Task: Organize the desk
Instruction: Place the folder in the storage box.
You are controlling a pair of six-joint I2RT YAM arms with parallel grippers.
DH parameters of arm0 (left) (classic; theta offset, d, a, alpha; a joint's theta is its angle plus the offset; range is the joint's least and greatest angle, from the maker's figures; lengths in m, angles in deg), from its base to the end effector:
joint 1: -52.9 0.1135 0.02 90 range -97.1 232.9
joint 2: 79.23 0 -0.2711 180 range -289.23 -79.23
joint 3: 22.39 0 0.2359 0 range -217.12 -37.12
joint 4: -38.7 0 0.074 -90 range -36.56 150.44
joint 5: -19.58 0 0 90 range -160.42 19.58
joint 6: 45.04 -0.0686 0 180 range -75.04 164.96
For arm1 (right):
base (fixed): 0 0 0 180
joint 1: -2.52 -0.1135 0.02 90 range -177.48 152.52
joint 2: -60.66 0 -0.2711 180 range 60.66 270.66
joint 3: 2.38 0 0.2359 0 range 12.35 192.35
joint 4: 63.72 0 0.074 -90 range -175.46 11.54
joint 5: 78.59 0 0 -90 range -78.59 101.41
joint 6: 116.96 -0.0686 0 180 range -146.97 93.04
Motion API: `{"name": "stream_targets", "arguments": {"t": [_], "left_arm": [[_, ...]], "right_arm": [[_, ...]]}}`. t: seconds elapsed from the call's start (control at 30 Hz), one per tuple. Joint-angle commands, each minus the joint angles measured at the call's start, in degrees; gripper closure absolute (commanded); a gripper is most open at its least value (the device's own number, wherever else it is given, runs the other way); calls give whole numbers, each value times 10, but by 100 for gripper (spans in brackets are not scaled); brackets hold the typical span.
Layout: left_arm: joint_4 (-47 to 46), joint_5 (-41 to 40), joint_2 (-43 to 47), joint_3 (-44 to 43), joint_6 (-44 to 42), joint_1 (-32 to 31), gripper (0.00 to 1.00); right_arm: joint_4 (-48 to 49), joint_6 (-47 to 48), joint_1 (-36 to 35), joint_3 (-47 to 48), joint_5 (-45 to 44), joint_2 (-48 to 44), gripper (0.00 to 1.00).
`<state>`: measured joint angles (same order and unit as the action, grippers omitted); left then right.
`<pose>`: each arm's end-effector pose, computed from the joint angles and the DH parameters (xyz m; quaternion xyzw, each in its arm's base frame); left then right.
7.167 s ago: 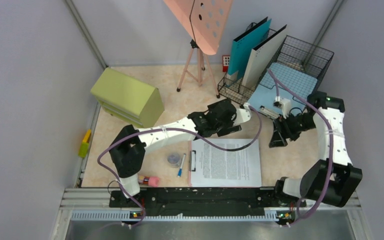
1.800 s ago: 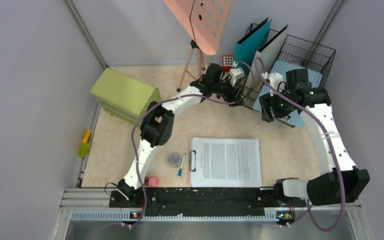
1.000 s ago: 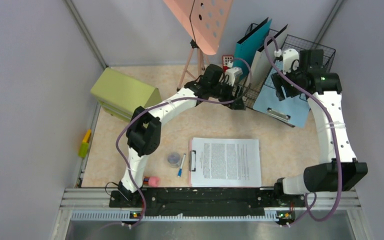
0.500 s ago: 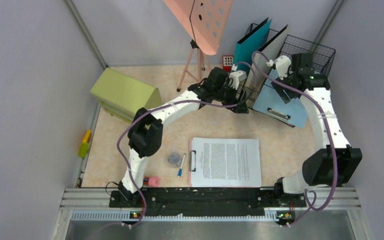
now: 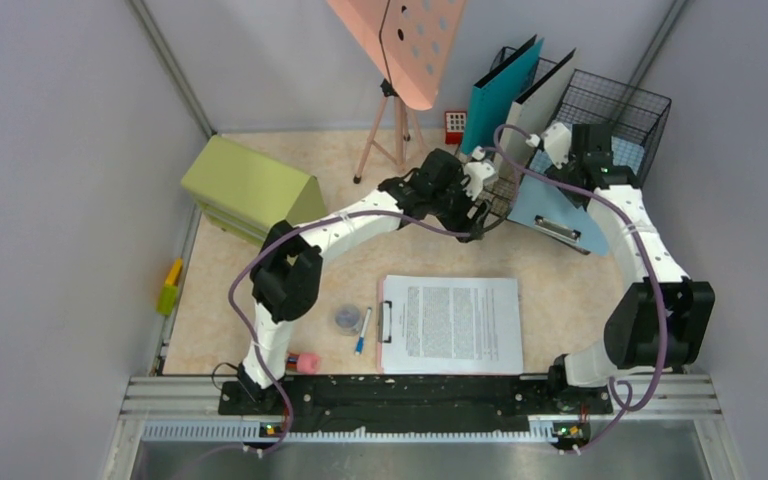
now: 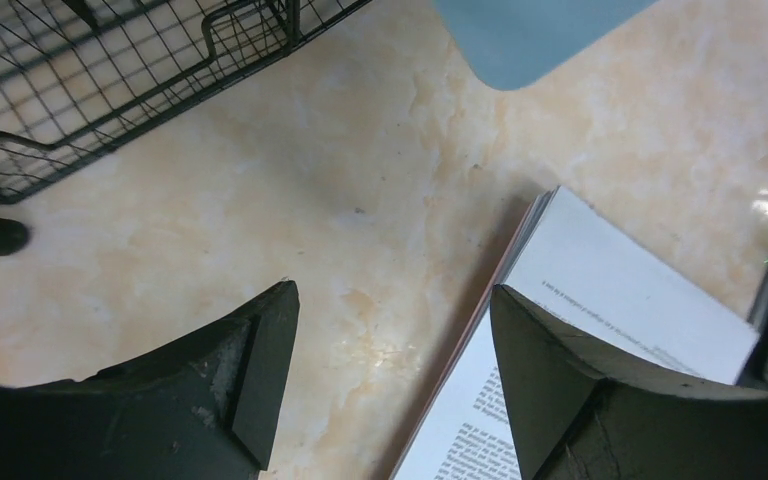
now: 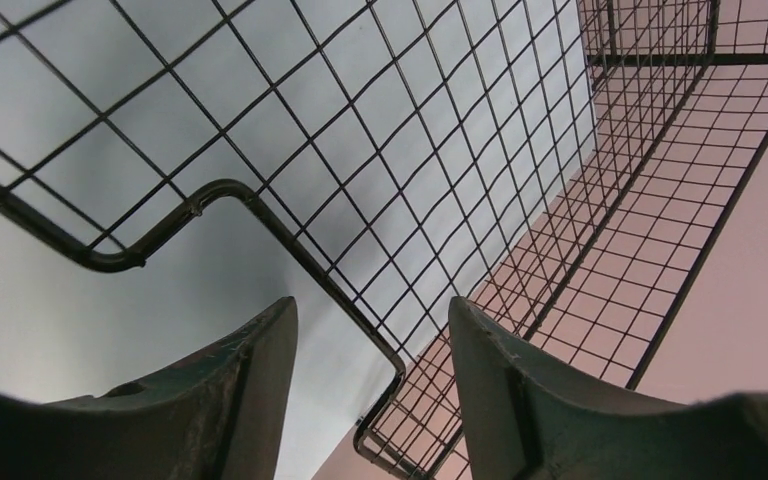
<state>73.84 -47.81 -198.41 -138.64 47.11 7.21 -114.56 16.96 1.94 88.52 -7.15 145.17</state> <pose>0.3275 -0.3733 0.2535 0.4067 0.7869 -0.3352 0.3210 0.3280 -0.0185 0.3122 -0.2868 0.8658 -0.2793 0.3001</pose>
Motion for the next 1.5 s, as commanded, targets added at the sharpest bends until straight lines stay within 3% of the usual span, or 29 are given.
{"name": "stream_targets", "arguments": {"t": [0.0,0.33,0.6,0.93,1.13,1.47], "left_arm": [[3,-102,76,5,-159,-41,25],[-23,-273,77,-13,-481,-177,23],[-117,-259,-6,-44,-674,-209,22],[-151,-206,-82,-118,-751,-201,24],[-231,-213,-107,-112,-798,-200,41],[-241,-198,-141,-147,-795,-197,75]], "right_arm": [[82,25,3,-19,-34,-6,46],[96,15,3,-23,-34,3,67],[77,9,2,-17,-24,-5,92],[41,6,1,-1,-4,-13,100],[32,3,2,-1,0,-15,100],[23,2,2,5,4,-17,100]]}}
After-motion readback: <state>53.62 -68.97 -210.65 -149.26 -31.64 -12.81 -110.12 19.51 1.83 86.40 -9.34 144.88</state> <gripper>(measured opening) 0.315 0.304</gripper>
